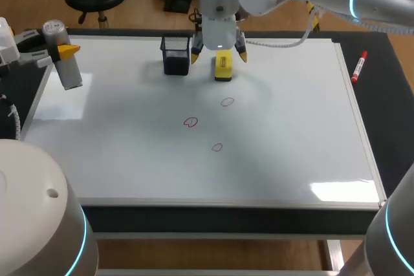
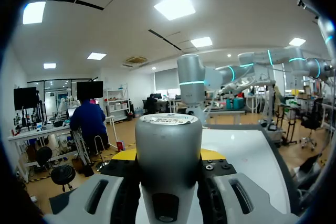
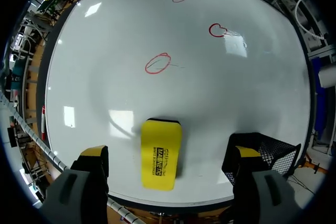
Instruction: Pick up the inspection probe, press it on each red-marked spot on the whiteboard one by one, put down the probe, pick up the eraser, and wipe off all the red marks.
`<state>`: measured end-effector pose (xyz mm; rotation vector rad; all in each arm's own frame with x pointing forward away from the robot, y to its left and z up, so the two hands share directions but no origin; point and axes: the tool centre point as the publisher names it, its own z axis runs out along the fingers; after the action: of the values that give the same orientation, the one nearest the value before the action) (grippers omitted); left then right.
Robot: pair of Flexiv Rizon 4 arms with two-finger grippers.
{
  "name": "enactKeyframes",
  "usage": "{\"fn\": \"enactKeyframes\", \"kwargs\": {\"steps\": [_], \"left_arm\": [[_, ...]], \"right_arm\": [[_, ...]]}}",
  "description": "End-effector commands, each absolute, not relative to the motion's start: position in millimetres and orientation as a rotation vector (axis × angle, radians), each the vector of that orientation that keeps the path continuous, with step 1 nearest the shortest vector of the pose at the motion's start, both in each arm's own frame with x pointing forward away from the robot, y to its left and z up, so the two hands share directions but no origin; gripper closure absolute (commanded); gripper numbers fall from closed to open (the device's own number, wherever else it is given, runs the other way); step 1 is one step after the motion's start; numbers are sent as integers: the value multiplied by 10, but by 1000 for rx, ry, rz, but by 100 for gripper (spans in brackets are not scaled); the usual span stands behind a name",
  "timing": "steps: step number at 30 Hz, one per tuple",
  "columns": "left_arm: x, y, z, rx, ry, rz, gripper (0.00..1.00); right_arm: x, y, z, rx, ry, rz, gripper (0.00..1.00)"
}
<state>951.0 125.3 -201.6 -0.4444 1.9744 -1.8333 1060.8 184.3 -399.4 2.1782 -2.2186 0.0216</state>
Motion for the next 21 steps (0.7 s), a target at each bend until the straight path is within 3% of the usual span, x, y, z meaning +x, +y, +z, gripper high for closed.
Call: {"fn": "enactKeyframes", "kwargs": {"steps": [1, 21], "left_arm": [[9514, 1258, -2012, -441, 1973, -1836, 100], [9514, 1258, -2012, -441, 1973, -1836, 100]], "right_arm": [[10705, 1845, -4015, 2161, -2215, 14, 0], [10886, 1703, -4141, 2117, -2215, 5, 0]]}}
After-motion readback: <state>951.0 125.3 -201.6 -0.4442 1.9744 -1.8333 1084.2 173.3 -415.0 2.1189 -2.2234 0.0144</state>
